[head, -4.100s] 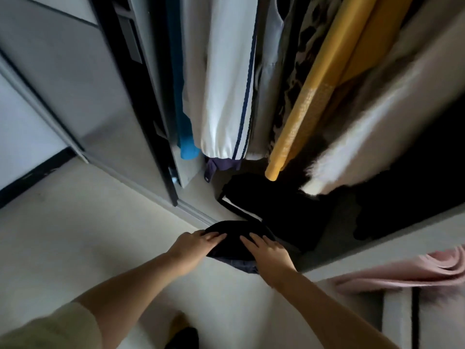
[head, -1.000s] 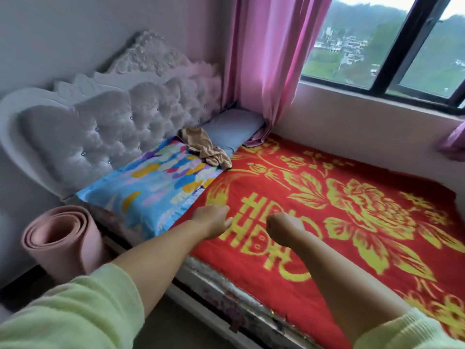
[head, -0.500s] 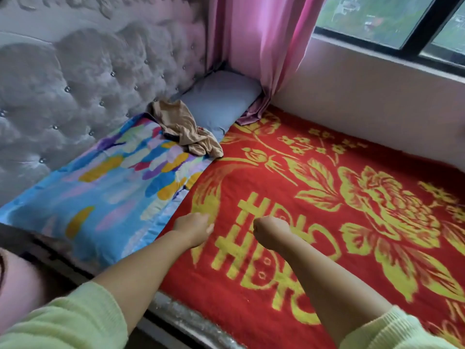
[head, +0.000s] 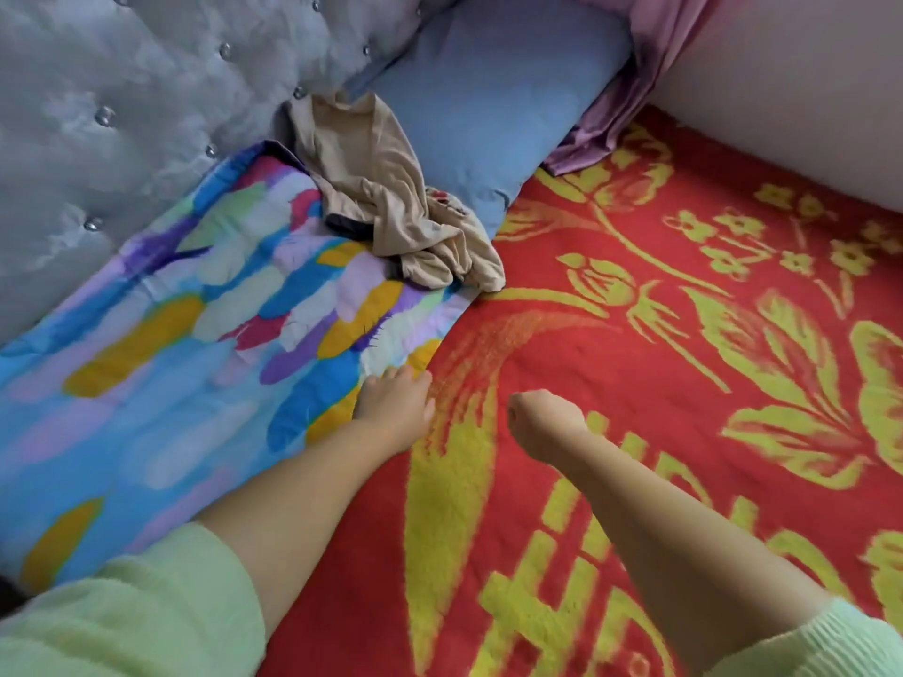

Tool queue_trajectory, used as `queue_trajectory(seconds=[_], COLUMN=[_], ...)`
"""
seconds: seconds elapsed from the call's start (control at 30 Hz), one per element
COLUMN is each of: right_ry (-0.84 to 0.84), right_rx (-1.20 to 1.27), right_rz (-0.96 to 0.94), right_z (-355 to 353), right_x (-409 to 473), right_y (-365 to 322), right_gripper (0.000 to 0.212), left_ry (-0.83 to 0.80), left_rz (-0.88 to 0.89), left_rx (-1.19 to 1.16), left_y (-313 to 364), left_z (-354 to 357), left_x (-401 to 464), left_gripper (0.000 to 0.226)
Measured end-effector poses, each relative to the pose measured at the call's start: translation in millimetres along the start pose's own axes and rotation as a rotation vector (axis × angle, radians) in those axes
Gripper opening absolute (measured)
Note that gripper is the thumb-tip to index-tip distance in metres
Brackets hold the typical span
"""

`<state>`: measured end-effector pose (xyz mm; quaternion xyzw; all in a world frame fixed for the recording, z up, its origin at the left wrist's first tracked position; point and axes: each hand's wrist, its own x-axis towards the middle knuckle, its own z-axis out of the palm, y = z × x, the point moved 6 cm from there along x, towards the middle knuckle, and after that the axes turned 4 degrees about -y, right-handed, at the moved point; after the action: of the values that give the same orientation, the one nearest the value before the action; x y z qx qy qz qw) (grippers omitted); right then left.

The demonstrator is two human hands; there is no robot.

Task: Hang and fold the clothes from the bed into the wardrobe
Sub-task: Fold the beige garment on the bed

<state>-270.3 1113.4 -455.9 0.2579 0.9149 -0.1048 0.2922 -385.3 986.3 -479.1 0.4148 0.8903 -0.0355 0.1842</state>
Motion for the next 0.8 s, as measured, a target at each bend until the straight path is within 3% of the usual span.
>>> queue_trajectory(seconds=[0.1, 0.27, 0.43, 0.53, 0.73, 0.8], right_ry=[0.078, 0.217, 0.456, 0.438, 0.402, 0.379], right_rx=[0.039, 0.12, 0.025, 0.034, 0.131, 0.163], right_rz=[-0.028, -0.088, -0.121, -0.067, -0.118, -0.131], right_z=[-8.5, -18.8, -59.7, -73.4, -105.9, -102.2], right_x=[60.1, 150.1, 233.9, 265.6, 288.4, 275.5], right_y=[-10.1, -51.3, -90.5, -98.3, -100.7, -107.7], right_gripper=[0.021, 0.055, 0.084, 0.082, 0.048, 0.048], left_ry=[0.082, 0.021, 0.396, 0.457, 0.491, 0.486], left_rz=[-0.061, -0.129, -0.006, 0.031, 0.025, 0.024], left_rx=[0.053, 0.068, 0.063, 0.101, 0.128, 0.12], left_y=[-30.9, -92.7, -100.7, -98.3, -107.8, -109.1], left_z=[3.6, 58.1, 77.2, 82.7, 83.8, 83.2], left_x=[52.5, 101.0, 114.5, 112.8, 112.4, 112.3], left_gripper=[0.05, 0.065, 0.061, 0.06, 0.069, 0.07])
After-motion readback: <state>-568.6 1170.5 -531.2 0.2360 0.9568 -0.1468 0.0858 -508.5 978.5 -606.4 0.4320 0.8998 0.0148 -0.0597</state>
